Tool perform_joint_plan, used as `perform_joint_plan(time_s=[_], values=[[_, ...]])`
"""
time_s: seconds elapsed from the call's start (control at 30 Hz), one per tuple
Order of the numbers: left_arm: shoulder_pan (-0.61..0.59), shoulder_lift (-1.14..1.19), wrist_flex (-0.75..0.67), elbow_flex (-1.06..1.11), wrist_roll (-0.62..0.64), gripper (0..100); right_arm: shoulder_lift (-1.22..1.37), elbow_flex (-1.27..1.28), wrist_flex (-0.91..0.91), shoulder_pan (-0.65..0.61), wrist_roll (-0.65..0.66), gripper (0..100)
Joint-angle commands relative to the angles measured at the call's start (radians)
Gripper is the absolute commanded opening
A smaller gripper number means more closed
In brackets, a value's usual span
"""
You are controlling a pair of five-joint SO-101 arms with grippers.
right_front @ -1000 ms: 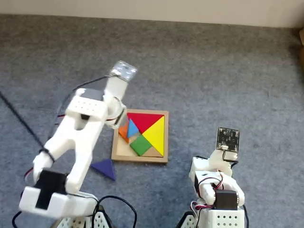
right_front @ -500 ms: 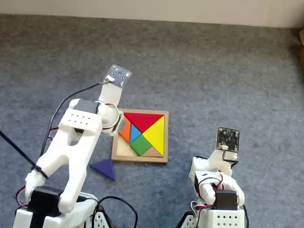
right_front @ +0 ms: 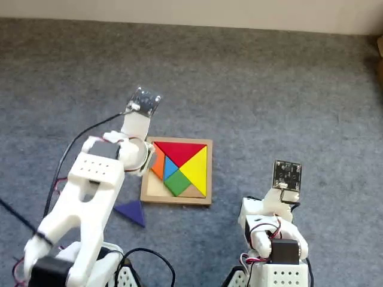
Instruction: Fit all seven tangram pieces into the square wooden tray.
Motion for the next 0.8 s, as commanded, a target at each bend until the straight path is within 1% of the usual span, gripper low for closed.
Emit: perform_joint_plan(time_s=[0.0,0.17,0.37,0.77], values=[[-0.015,-0.127,-0.04,0.044,0.006,20,-0.012,0.119,0.004,0.01,-0.008,2.5],[-0.015,-0.231,-0.041,0.101,0.038,20,-0.012,0.119,0.004,0.01,-0.008,2.5],[-0.015,-0.348,-0.069,0.176,0.04,20,-0.012,0.119,0.004,0.01,-0.008,2.5],[-0.015,-0.625,-0.063,0.308,0.041,20,-0.012,0.119,0.004,0.01,-0.008,2.5]])
